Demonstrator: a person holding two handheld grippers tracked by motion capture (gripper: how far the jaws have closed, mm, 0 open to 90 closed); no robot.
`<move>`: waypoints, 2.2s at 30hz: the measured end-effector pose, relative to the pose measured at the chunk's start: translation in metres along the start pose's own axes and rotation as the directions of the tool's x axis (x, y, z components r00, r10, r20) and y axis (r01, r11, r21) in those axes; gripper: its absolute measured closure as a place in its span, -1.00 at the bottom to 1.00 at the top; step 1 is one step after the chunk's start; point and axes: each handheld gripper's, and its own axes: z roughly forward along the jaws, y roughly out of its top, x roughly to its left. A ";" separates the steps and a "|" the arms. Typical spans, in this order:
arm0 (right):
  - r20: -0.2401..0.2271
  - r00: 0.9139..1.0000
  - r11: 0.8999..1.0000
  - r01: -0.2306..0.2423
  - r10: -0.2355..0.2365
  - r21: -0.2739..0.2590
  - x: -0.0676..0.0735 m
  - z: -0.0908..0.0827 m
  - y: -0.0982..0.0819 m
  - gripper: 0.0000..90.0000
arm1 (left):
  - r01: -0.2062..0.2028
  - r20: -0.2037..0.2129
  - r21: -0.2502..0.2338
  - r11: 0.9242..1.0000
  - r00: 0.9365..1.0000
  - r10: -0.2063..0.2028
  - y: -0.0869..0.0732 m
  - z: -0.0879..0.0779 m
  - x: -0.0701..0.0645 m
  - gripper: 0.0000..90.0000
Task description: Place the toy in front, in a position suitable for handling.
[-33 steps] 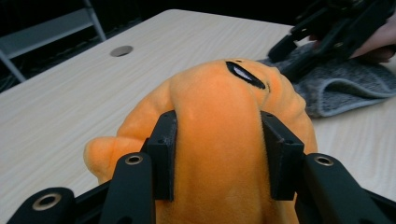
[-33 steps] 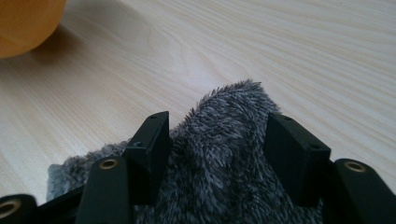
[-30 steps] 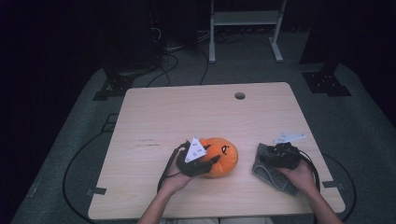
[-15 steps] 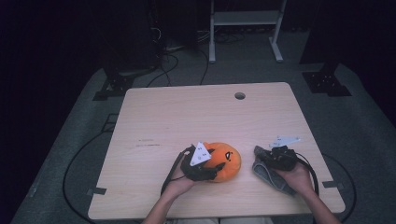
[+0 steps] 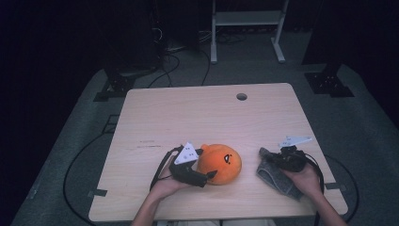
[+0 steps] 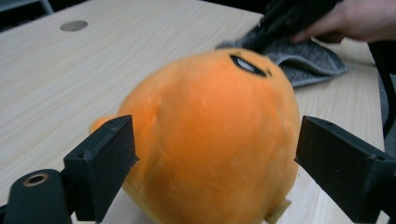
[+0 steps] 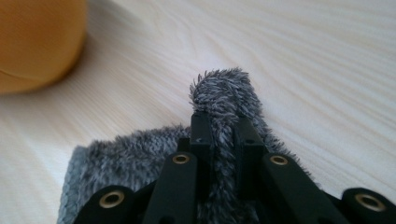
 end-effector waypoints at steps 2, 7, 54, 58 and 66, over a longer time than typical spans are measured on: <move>-0.012 1.000 1.000 0.001 -0.002 -0.025 0.002 -0.005 0.001 0.79 | -0.009 -0.002 0.011 1.000 1.000 0.009 -0.002 0.001 0.000 -0.62; -0.079 0.995 0.987 0.054 -0.066 -0.152 0.019 -0.031 0.014 0.78 | -0.008 -0.056 -0.015 1.000 0.998 0.007 -0.009 0.008 -0.005 -0.22; -0.178 0.974 0.958 0.088 -0.140 -0.273 0.068 -0.009 0.033 0.78 | 0.017 -0.152 -0.012 1.000 0.988 -0.019 -0.015 0.021 -0.028 -0.15; -0.219 0.963 0.957 0.095 -0.158 -0.272 0.075 0.002 0.046 0.78 | 0.024 -0.147 -0.013 1.000 0.989 -0.026 -0.019 0.020 -0.026 -0.15; -0.165 0.982 0.982 0.063 -0.093 -0.176 0.056 0.003 0.028 0.78 | -0.010 -0.138 0.002 1.000 0.990 0.010 -0.019 0.018 -0.030 -0.14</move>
